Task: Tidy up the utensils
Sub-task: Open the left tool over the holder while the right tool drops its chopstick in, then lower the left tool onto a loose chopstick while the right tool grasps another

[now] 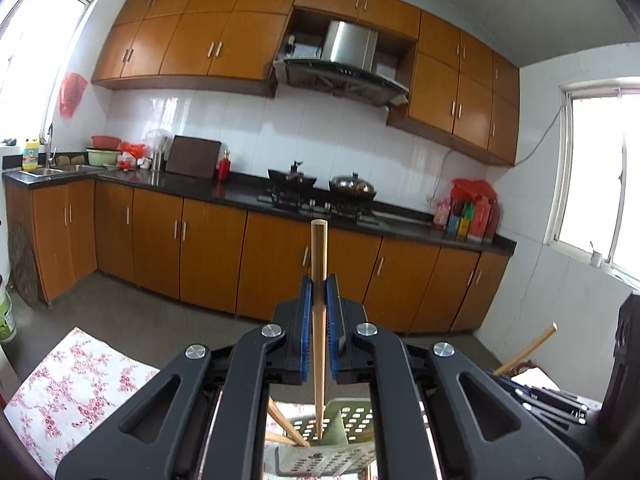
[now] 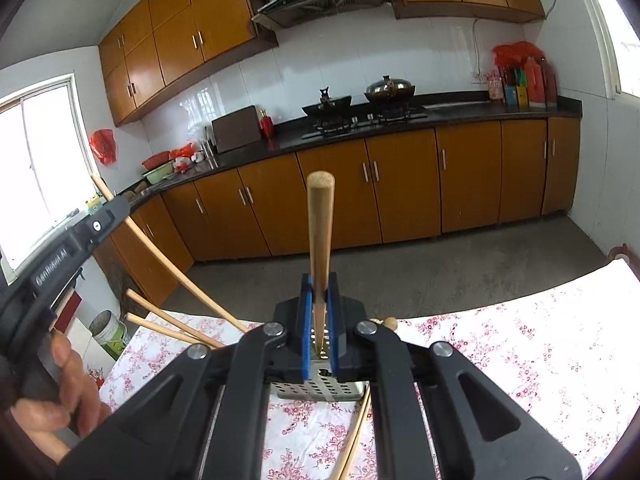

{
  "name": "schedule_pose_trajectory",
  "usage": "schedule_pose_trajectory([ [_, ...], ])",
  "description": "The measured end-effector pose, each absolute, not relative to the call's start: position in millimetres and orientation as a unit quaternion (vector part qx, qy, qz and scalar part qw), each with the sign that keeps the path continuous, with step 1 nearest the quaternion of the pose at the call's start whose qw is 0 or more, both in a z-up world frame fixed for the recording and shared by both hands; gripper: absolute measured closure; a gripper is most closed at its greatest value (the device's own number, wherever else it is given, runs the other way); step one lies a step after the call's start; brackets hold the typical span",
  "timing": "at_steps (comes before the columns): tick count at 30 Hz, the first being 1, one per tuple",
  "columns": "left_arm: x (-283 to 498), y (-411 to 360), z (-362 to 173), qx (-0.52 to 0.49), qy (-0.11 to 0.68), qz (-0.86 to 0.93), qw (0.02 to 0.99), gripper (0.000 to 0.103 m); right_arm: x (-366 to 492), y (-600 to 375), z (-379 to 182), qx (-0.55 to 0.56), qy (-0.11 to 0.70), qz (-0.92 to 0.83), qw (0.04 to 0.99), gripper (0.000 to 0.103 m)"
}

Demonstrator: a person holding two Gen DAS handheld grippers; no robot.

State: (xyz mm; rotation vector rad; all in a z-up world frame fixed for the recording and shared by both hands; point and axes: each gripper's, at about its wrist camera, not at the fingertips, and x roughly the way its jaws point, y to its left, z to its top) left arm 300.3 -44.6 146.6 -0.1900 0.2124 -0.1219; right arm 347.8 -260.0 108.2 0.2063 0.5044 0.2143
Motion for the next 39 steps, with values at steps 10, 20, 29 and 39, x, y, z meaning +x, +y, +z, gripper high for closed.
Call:
schedule_pose_trajectory([
  [10,290,-37,151,-0.092,0.123,-0.064,0.986,0.083,321,-267,117,0.103,0.219,0.082,0.967,0.085],
  [20,224,1,160,-0.096,0.105,-0.049,0.989,0.073,246,-292,78,0.102,0.232,0.036,0.967,0.081],
  [29,208,35,57,-0.053,0.242,-0.015,0.969,0.071,256,-261,-65,0.111,0.404,0.063,0.906,0.081],
  [39,215,52,-22,-0.064,0.346,-0.01,0.936,0.071,265,-230,-104,0.08,0.45,0.069,0.887,0.081],
])
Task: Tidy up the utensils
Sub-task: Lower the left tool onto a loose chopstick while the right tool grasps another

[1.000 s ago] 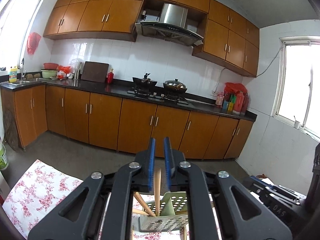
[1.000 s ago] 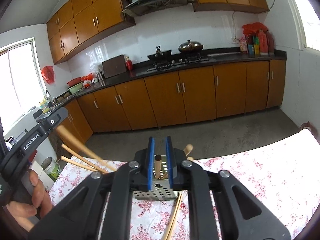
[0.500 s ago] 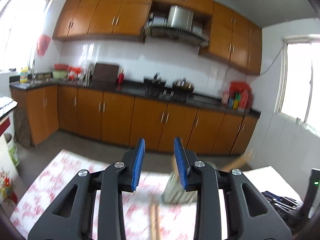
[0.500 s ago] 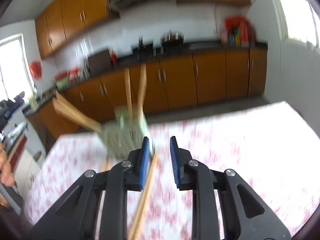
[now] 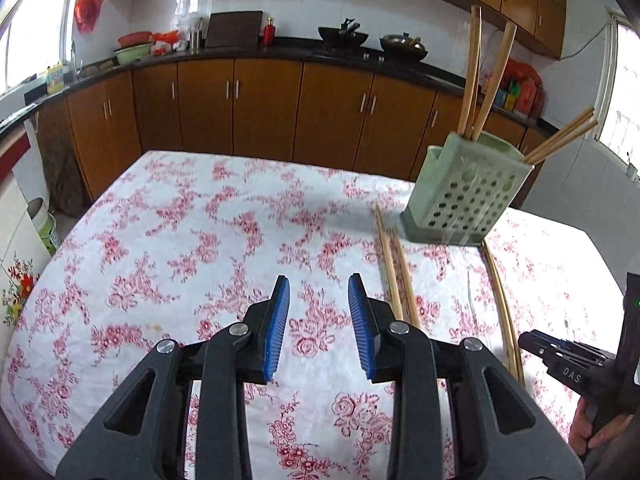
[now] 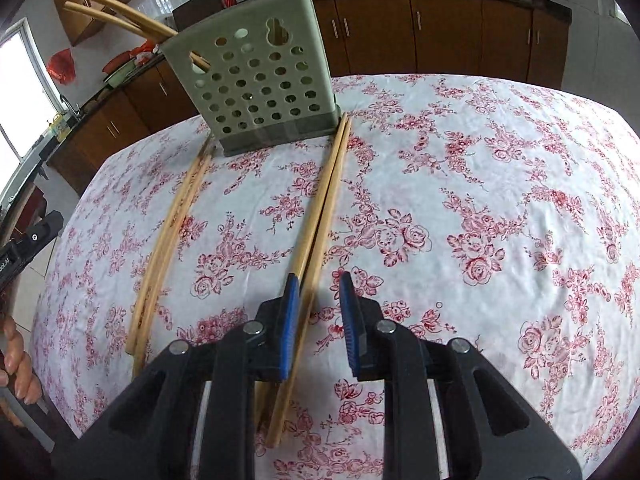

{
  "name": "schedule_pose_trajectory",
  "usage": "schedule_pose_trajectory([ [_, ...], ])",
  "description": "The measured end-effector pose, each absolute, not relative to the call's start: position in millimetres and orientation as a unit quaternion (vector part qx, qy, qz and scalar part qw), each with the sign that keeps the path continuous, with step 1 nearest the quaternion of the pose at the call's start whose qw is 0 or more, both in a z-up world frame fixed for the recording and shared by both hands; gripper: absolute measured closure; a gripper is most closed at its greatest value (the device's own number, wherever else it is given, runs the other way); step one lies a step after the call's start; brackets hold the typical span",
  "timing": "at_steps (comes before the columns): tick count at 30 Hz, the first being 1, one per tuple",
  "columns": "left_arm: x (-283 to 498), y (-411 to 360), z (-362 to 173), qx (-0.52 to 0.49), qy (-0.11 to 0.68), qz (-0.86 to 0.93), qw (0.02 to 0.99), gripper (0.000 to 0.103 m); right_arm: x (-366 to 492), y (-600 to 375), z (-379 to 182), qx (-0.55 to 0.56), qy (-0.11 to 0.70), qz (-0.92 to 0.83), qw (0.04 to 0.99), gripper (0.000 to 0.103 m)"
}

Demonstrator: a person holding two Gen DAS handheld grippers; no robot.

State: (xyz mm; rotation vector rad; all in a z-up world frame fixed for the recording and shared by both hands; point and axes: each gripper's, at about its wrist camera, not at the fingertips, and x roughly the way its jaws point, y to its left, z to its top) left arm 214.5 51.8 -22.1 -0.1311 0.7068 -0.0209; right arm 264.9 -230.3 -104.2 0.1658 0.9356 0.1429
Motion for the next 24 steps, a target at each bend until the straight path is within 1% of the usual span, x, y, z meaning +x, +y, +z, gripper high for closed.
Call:
schedule_pose_trajectory([
  [4,212,48,-33,-0.06,0.353,-0.019,0.933,0.071,265,-230,-109,0.061,0.449,0.064,0.889,0.083],
  [7,212,41,-37,-0.059,0.362,-0.033,0.93,0.071,268,-233,-112,0.042,0.445,0.048,0.893,0.095],
  [11,214,29,-43,-0.059,0.373,-0.056,0.924,0.071,276,-255,-113,0.043,0.439,0.007,0.898,0.095],
  [15,217,18,-53,-0.062,0.392,-0.082,0.914,0.071,281,-292,-111,0.081,0.436,-0.051,0.895,0.095],
  [22,221,-6,-70,-0.034,0.42,-0.105,0.901,0.072,278,-300,-112,0.079,0.435,-0.049,0.896,0.095],
  [24,222,-10,-74,-0.029,0.426,-0.105,0.898,0.073,277,-300,-112,0.081,0.435,-0.046,0.896,0.095],
])
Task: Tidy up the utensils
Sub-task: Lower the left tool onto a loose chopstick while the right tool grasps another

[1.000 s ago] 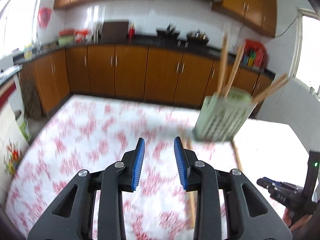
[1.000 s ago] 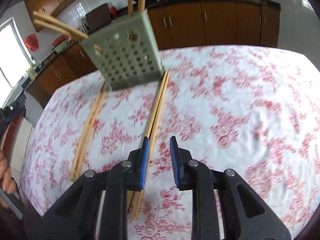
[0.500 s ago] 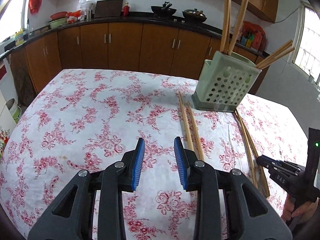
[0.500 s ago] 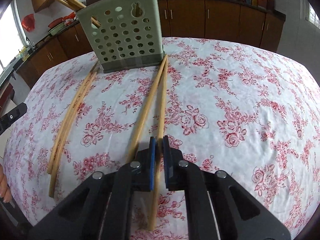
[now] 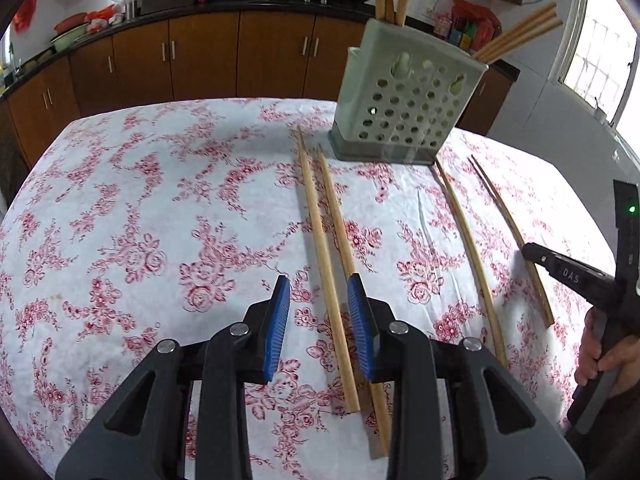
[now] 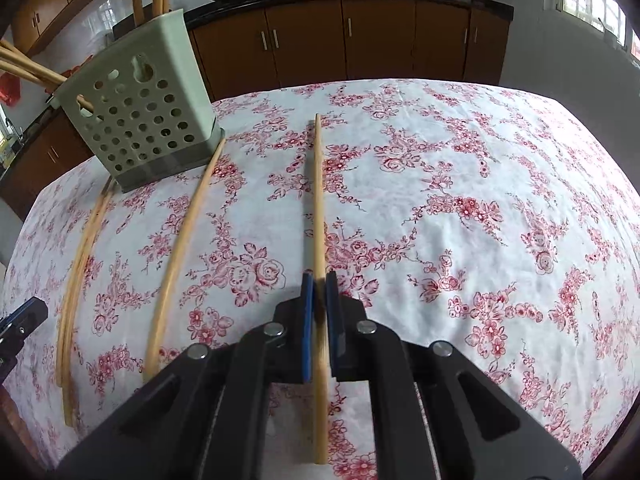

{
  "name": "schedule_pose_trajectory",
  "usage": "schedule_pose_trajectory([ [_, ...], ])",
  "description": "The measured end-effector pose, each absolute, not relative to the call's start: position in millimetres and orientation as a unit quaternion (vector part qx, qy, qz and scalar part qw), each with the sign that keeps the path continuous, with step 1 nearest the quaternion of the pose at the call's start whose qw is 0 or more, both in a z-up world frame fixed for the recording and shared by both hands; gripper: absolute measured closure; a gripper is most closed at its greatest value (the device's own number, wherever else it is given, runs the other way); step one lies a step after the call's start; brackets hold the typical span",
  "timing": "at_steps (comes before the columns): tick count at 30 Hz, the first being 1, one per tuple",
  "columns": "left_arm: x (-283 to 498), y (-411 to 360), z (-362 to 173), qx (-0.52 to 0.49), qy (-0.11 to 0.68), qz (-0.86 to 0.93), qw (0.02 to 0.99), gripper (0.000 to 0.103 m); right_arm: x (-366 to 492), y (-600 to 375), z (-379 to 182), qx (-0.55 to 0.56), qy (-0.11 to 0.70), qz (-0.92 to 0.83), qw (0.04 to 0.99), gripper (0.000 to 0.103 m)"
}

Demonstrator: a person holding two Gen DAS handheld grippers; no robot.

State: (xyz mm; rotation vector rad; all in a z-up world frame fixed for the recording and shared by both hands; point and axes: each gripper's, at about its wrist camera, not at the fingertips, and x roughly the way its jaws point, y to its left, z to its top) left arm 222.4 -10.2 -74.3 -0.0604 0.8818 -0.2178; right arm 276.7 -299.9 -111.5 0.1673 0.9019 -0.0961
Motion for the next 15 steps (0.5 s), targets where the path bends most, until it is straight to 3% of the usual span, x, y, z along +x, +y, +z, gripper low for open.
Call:
schedule_pose_trajectory([
  [8,226,-26,-90,0.015,0.439,-0.085,0.895,0.094,274,-296,-108,0.077,0.436,-0.041,0.896,0.095],
  [15,247,1,-89,-0.002,0.435,-0.031,0.9,0.095,277,-288,-109,0.055,0.43,-0.028,0.901,0.095],
])
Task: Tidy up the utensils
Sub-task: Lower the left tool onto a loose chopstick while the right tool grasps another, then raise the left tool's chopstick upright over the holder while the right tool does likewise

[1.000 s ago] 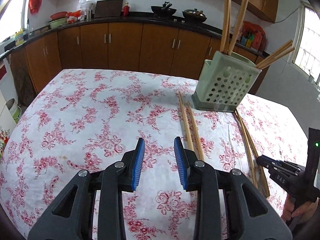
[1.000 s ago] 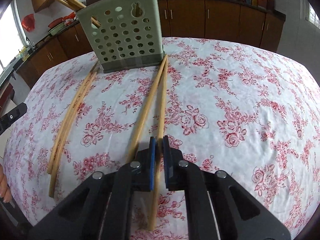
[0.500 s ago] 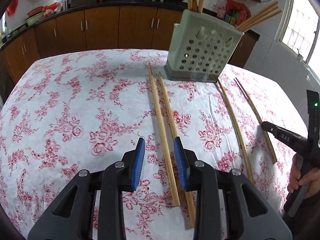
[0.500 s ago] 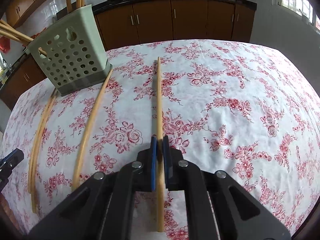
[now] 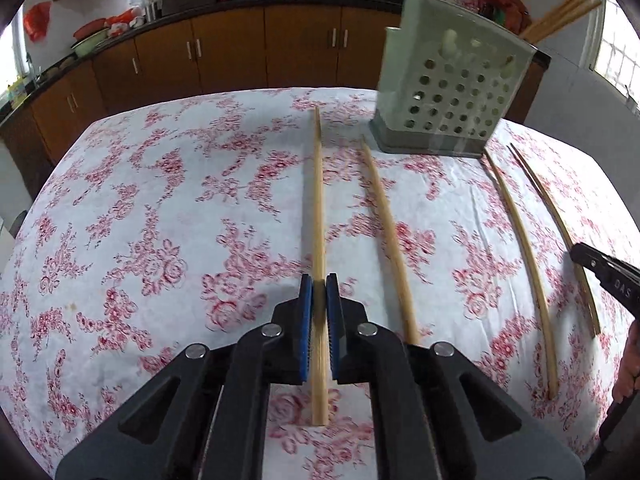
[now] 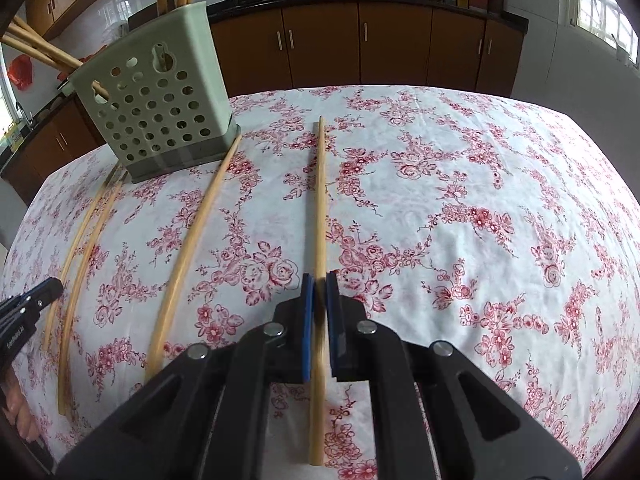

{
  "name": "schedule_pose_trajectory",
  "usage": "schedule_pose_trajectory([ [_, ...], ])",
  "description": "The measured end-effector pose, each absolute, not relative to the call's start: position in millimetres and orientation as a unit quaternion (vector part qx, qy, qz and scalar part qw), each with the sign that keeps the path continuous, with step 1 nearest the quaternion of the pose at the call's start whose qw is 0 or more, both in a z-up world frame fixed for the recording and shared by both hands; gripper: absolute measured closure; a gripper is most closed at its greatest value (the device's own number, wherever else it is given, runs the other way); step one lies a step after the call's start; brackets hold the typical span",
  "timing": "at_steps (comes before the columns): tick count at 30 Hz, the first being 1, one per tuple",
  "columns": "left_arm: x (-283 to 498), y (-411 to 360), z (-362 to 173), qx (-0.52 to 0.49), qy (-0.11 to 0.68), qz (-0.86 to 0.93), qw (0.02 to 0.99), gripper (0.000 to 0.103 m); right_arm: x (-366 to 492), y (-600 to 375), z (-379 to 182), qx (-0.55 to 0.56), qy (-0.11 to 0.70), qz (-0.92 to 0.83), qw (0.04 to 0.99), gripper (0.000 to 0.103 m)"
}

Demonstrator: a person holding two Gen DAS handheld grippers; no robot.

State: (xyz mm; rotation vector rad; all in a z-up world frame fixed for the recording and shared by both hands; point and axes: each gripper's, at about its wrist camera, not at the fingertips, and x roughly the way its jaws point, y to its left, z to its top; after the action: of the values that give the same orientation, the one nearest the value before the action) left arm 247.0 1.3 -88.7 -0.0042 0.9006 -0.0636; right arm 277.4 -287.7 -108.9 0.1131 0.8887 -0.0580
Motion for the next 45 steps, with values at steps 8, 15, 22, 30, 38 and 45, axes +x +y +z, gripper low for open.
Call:
schedule_pose_trajectory([
  [8,265,50,-88,-0.037,0.433,-0.011,0.9,0.095,301,-297,-108,0.054,0.419,-0.037,0.906,0.095],
  [15,260,51,-89,-0.044,0.424,-0.02,0.905,0.092,289,-299,-110,0.047,0.419,-0.03,0.906,0.094],
  [22,262,51,-88,-0.049,0.424,-0.021,0.904,0.092,284,-296,-111,0.041,0.416,-0.031,0.908,0.094],
  [30,261,52,-88,-0.046,0.424,-0.019,0.904,0.092,283,-296,-111,0.042,0.416,-0.031,0.908,0.093],
  [38,261,51,-88,-0.044,0.424,-0.018,0.904,0.092,284,-296,-111,0.041,0.416,-0.031,0.908,0.093],
  [45,261,39,-89,-0.01,0.426,0.001,0.904,0.092,284,-296,-111,0.038,0.417,-0.033,0.908,0.093],
])
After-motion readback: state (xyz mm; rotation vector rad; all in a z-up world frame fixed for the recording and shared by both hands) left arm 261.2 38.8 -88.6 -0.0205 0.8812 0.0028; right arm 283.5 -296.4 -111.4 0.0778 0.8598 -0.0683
